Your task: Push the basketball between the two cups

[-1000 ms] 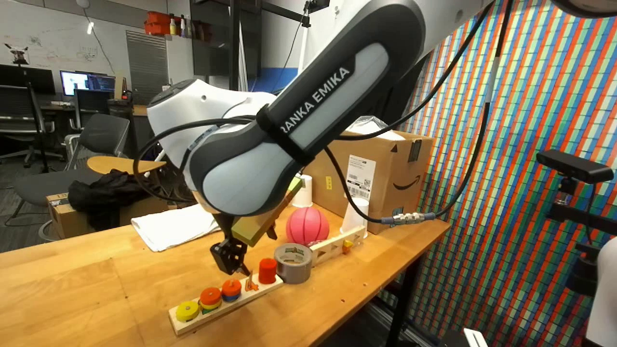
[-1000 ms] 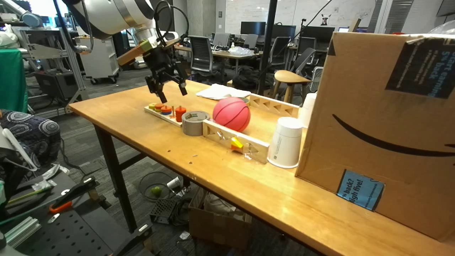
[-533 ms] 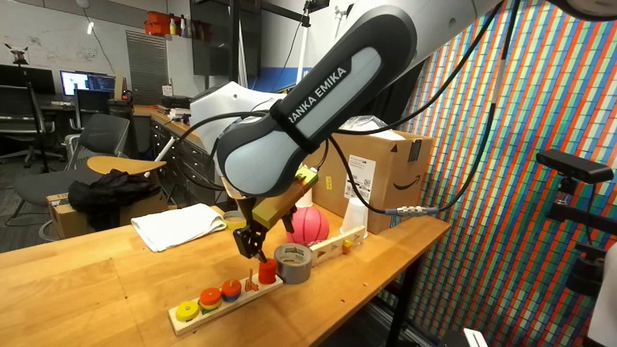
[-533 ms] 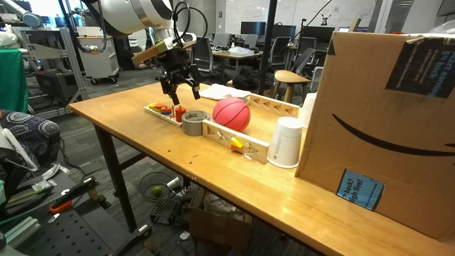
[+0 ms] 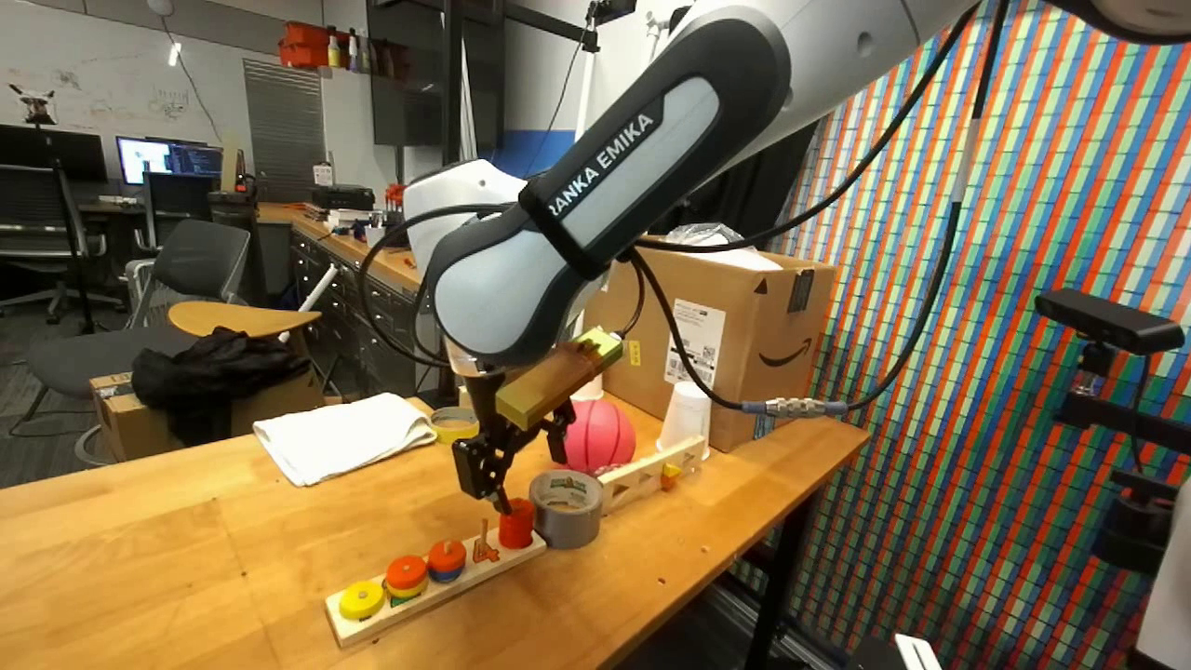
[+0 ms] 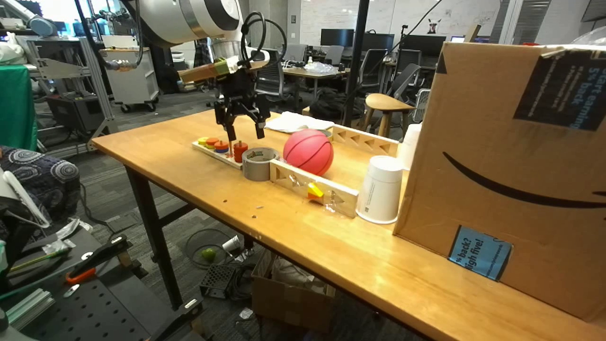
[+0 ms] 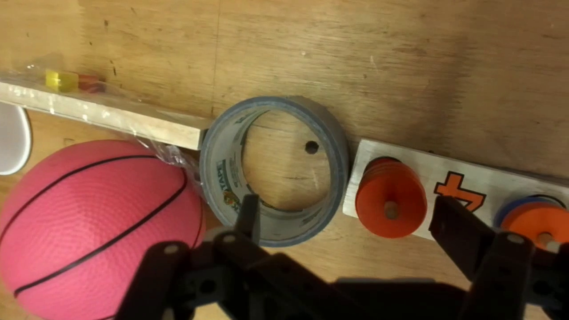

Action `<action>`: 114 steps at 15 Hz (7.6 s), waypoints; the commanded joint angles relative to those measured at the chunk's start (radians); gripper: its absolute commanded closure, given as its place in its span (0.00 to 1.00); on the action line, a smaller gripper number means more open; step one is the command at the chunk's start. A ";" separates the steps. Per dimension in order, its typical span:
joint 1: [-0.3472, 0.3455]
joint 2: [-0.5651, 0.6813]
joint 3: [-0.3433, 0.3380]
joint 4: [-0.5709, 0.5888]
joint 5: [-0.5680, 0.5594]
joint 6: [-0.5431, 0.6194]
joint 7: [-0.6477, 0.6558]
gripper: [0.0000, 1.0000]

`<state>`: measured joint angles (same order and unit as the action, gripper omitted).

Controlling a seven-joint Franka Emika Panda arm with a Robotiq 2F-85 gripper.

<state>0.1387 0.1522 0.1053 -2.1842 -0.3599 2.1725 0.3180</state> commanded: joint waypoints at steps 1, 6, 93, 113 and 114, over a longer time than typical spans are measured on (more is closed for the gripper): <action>-0.023 -0.037 -0.015 -0.018 0.067 0.052 -0.094 0.00; -0.042 -0.044 -0.030 -0.012 0.072 0.062 -0.135 0.00; 0.014 -0.316 0.094 -0.329 -0.020 0.136 -0.022 0.00; -0.085 -0.107 -0.025 -0.172 -0.060 0.039 -0.059 0.00; -0.087 -0.087 -0.035 -0.153 -0.056 0.038 -0.067 0.00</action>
<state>0.0620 0.0017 0.0919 -2.4112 -0.4205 2.2239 0.2883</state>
